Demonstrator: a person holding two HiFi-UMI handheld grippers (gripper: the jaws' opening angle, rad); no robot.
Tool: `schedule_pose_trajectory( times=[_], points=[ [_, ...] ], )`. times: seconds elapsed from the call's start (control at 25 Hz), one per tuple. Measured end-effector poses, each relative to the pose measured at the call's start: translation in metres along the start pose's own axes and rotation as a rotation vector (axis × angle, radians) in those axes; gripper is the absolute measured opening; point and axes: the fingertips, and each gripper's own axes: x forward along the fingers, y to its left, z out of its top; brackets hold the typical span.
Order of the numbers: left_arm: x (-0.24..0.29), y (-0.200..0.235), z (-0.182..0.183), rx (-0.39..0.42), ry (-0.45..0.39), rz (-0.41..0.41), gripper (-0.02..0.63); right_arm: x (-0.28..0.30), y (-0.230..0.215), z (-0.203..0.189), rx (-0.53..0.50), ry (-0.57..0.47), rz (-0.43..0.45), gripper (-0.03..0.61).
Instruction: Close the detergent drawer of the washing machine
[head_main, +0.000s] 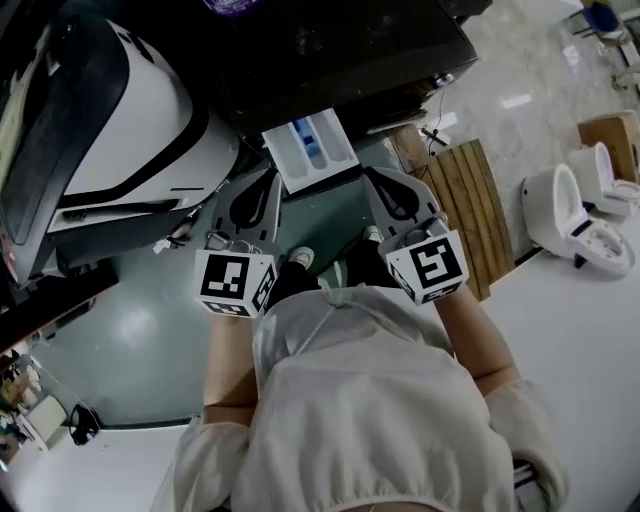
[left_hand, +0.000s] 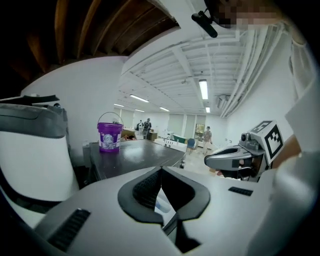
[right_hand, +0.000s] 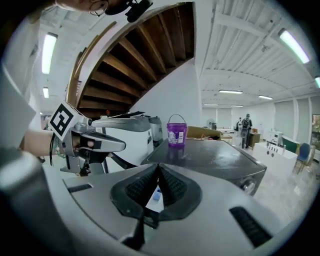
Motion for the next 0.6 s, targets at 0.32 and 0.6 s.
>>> schedule_pose_trajectory(
  times=[0.32,0.6],
  points=[
    [0.005,-0.021,-0.052,-0.094,0.033,0.237,0.02,0.012,-0.023,-0.045,-0.079,0.043,0.23,0.005],
    [0.016,-0.052,-0.114,-0.176,0.102,0.319,0.02,0.019,-0.032,-0.077,-0.108,0.06,0.318,0.005]
  ],
)
